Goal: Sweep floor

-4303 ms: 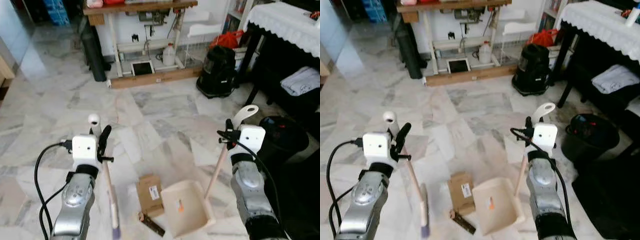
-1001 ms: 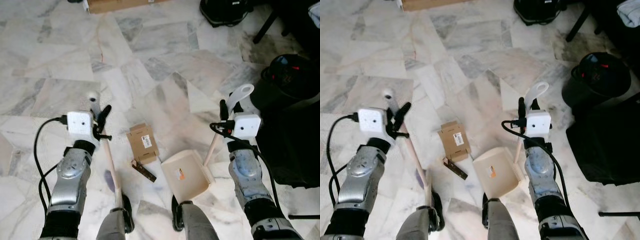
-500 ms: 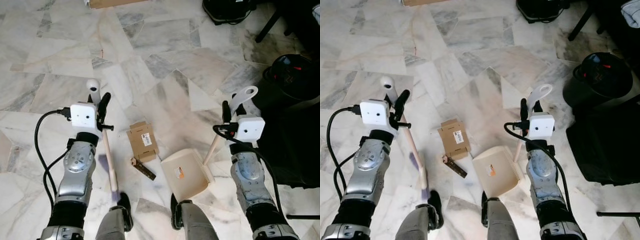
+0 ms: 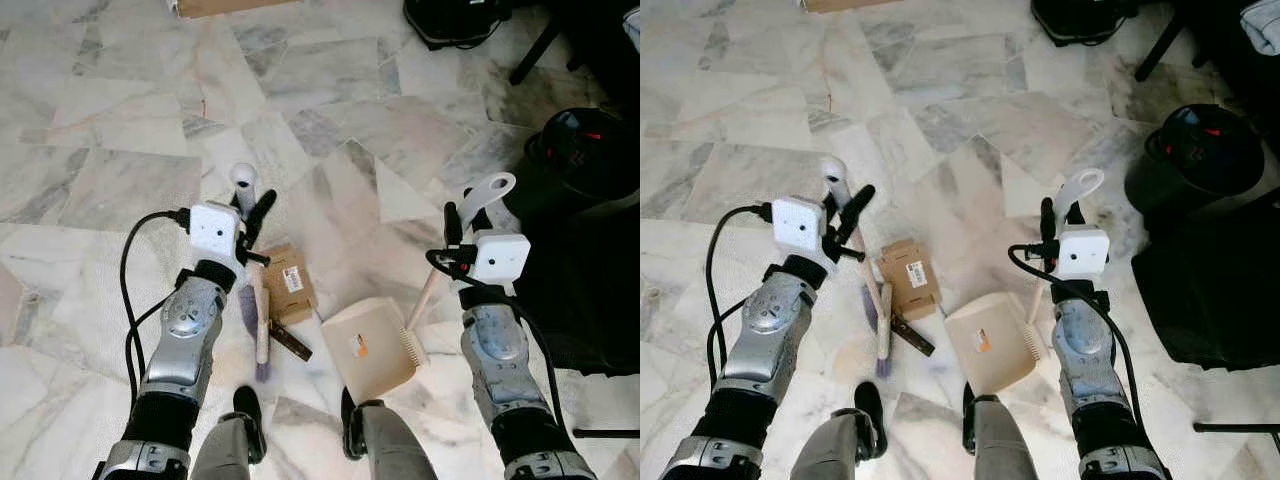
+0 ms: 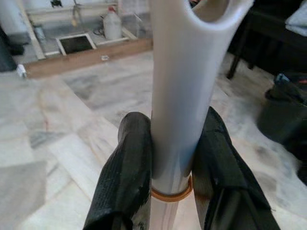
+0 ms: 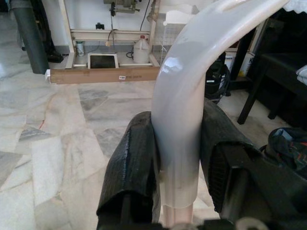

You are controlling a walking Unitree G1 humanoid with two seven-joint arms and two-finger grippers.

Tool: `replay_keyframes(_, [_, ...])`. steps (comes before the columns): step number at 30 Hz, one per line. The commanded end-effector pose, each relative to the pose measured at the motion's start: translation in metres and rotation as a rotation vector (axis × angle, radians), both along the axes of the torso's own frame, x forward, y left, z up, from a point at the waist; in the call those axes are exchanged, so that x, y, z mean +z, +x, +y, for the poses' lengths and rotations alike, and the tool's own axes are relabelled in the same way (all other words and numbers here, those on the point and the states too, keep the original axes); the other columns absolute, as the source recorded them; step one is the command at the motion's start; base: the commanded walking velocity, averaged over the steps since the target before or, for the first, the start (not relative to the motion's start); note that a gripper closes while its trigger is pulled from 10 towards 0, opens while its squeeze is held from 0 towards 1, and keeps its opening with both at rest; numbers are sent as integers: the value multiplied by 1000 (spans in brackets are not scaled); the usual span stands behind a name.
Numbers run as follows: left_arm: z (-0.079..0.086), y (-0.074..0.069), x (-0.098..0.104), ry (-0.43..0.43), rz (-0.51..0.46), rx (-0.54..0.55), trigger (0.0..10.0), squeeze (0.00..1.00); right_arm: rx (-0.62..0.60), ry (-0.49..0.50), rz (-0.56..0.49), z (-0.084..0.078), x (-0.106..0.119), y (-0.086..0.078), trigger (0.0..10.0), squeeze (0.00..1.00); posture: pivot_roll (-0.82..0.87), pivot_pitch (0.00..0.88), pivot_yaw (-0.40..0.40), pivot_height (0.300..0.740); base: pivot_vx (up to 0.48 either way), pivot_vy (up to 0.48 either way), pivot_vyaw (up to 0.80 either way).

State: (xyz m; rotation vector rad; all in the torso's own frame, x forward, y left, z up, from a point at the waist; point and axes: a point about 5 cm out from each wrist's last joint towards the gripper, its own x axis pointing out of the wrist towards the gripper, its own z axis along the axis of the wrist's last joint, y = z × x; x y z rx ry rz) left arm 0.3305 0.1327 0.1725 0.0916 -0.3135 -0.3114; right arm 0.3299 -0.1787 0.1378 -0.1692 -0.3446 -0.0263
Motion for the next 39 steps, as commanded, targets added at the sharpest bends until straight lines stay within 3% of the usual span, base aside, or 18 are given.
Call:
replay_keyframes(1, [-2,-4,-29,-5,162,-21,10000,0,-14,4,135,-2,-30,-9,10000,0,-98,486,-43,740,0,0,0])
replay_keyframes(3, [-3,-3,-30,-11,187,-22,10000,0,-13,8,135,-1,-29,-7,10000,0,-89,477,-37,740,0,0,0])
replay_keyframes(7, [-6,0,-20,-118,196,-9,10000,0,-5,21,131,5,-27,-4,10000,0,-80,469,-32,740,0,0,0])
replay_keyframes(12, [-20,6,-8,-365,233,-31,10000,0,-2,15,139,8,-25,1,10000,0,-72,452,-29,740,0,0,0])
replay_keyframes(15, [-28,7,-5,-403,248,-67,10000,0,-6,21,133,8,-22,4,10000,0,-80,452,-31,740,0,0,0])
replay_keyframes(16, [-34,7,-2,-464,260,-86,10000,0,-6,34,124,7,-19,5,10000,0,-80,440,-32,740,0,0,0])
replay_keyframes(19, [-39,6,3,-530,278,-102,10000,0,-8,38,123,7,-18,7,10000,0,-72,427,-31,740,0,0,0])
replay_keyframes(26, [-32,5,13,-555,250,-82,10000,0,1,52,130,15,-16,15,10000,0,-49,384,-23,740,0,0,0])
replay_keyframes(31, [-14,-2,35,-579,159,-64,10000,0,15,68,128,22,-14,20,10000,0,-24,340,-13,740,0,0,0])
replay_keyframes(39, [2,-7,59,-589,43,-30,10000,0,14,82,123,23,-10,25,10000,0,-3,255,-3,740,0,0,0])
